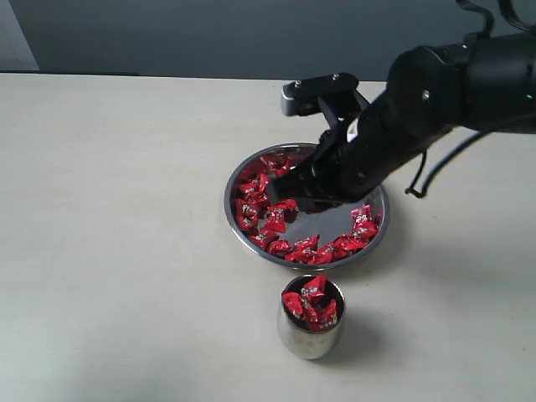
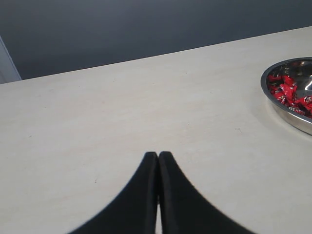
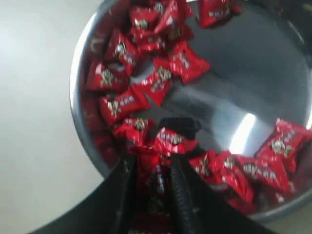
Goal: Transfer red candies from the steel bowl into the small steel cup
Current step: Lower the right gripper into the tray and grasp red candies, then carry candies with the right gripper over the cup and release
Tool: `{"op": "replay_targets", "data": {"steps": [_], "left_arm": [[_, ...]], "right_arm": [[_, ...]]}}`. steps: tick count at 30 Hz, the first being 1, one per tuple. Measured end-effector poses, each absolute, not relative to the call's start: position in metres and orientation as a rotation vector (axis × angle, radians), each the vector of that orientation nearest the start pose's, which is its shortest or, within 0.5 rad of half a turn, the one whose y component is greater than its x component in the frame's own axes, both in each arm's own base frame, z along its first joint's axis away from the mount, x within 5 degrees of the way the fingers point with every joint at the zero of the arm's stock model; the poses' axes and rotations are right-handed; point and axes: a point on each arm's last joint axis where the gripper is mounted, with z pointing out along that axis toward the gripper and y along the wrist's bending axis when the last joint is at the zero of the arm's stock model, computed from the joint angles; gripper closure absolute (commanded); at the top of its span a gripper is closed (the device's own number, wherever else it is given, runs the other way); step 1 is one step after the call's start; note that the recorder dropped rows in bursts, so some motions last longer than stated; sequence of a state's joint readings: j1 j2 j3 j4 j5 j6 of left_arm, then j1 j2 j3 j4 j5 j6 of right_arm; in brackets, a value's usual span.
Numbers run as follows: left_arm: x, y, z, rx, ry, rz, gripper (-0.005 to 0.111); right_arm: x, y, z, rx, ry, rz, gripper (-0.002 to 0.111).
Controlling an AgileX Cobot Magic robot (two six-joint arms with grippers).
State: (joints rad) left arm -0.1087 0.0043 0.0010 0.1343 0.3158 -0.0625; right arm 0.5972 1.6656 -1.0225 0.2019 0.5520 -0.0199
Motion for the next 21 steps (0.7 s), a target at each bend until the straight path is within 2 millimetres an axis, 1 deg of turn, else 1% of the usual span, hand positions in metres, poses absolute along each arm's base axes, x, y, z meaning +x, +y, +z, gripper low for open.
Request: {"op": "replay_targets", "data": {"steps": [4,7,10,13,18,21], "left_arm": [[0.054,-0.002,0.184,0.127,1.797,0.006,0.106],[0.054,-0.002,0.184,0.127,1.797,0.006,0.106],[0.054,-0.002,0.184,0.127,1.797,0.006,0.106],[0.054,-0.002,0.184,0.127,1.797,0.006,0.106],[0.054,-0.002,0.184,0.127,1.797,0.006,0.106],[0.054,-0.002,0.184,0.127,1.797,0.006,0.106]], "right_arm": [[0.237,0.179,0.209,-0.641,2.654,0.385,0.109],[0.219,0.170,0.214,-0.627,2.647,0.414,0.109],[0.207,0.163,0.217,-0.618,2.640,0.440,0.109],[0.200,0.161,0.216,-0.637,2.643,0.477,0.109],[0.194,0.168,0.217,-0.719,2.622,0.596,0.109],[0.193,0.170,0.216,-0.737,2.622,0.629,0.109]]}}
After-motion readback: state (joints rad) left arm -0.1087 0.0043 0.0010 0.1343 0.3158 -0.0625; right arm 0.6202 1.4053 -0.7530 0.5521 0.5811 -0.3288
